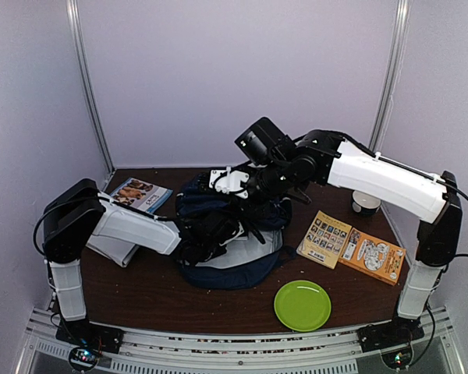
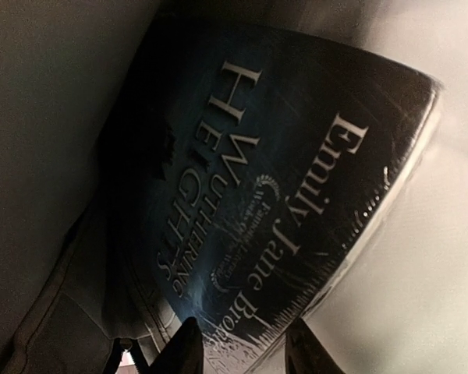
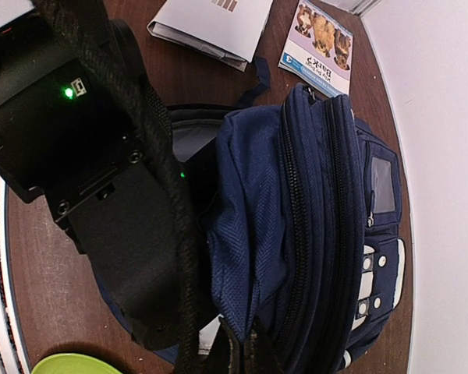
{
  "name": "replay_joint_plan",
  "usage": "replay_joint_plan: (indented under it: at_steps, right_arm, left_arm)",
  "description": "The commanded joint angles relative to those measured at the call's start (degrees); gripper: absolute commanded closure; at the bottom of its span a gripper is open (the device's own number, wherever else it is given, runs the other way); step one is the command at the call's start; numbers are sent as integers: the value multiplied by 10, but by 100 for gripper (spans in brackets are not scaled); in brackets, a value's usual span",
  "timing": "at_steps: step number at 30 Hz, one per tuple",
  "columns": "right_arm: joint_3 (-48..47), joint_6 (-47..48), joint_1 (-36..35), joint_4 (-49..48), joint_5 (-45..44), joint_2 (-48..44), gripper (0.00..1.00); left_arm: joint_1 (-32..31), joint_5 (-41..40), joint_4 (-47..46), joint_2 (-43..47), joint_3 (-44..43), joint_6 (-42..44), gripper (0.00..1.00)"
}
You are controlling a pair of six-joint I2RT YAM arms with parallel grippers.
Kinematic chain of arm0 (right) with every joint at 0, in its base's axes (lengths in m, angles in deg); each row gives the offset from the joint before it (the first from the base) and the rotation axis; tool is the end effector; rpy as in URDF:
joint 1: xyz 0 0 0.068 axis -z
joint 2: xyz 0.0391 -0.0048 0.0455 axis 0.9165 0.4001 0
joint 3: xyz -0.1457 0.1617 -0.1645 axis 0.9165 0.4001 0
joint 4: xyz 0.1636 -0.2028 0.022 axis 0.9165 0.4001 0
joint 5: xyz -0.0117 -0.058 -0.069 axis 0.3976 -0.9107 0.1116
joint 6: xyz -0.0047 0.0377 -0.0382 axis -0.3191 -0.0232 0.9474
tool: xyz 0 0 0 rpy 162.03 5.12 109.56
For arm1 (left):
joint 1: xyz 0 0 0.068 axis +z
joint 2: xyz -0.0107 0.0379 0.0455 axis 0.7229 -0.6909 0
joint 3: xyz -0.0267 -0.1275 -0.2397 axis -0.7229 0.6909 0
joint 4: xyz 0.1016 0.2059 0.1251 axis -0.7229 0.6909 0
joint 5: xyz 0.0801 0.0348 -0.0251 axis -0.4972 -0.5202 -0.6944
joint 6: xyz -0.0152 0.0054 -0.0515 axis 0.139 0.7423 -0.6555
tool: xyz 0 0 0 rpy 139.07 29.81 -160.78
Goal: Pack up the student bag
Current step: Adjust the book in the largest pocket of the bag, then place the student bag in the largest pocket of the bag.
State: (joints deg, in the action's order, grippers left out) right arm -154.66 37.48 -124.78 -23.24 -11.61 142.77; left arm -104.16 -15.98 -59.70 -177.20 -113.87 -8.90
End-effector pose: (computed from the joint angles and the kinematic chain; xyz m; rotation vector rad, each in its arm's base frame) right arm 0.2061 0.3415 0.3609 -1.7806 1.6634 0.3243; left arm 0.2294 -0.3216 0.1416 1.1038 1.9398 0.4756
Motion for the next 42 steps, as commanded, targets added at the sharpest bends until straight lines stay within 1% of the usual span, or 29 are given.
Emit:
replay_joint_plan:
  at_steps: [1, 3, 6, 9, 13, 17, 22, 25, 26, 28, 29, 32, 35, 38, 40, 42]
  right_arm:
    - [-4, 7, -9, -16, 4, -34, 100]
    - [-1, 7, -8, -22, -8, -32, 100]
    - [3, 5, -6, -33, -26, -26, 100]
    - [0, 1, -1, -33, -30, -11, 100]
    - [2, -1, 2, -36, -30, 8, 100]
    - [-2, -4, 4, -36, -27, 26, 100]
    - [7, -13, 5, -28, 5, 43, 100]
    - [34, -24, 5, -28, 35, 49, 100]
    - [42, -26, 5, -25, 46, 50, 96]
    - [54, -30, 5, -13, 67, 51, 81]
    - [57, -31, 5, -2, 77, 50, 76]
    - [74, -25, 6, 25, 87, 27, 65]
    - [116, -18, 16, 35, 84, -40, 59]
    - [171, -21, 48, 41, 83, -108, 56]
    - [207, -18, 88, 58, 84, -142, 55]
    - [238, -15, 145, 84, 97, -166, 55]
  left_arm:
    - [10, 10, -32, 28, 19, -13, 61]
    - [-3, 20, -39, 53, 36, -12, 61]
    - [-28, 56, -37, 94, 50, -6, 60]
    - [-53, 60, -19, 126, 55, -23, 59]
    - [-85, 66, 18, 173, 77, -61, 59]
    - [-127, 140, 57, 224, 114, -101, 62]
    - [-196, 146, 72, 272, 151, -171, 63]
    - [-221, 150, 71, 283, 157, -210, 63]
    - [-227, 152, 69, 284, 156, -219, 63]
    - [-235, 153, 67, 283, 155, -230, 63]
    - [-237, 151, 65, 283, 154, -236, 63]
    - [-239, 150, 51, 285, 155, -246, 63]
    - [-239, 154, 24, 284, 152, -250, 63]
    - [-239, 147, 4, 278, 138, -249, 61]
    - [-239, 133, -3, 269, 125, -249, 59]
    - [-238, 116, -7, 257, 109, -250, 57]
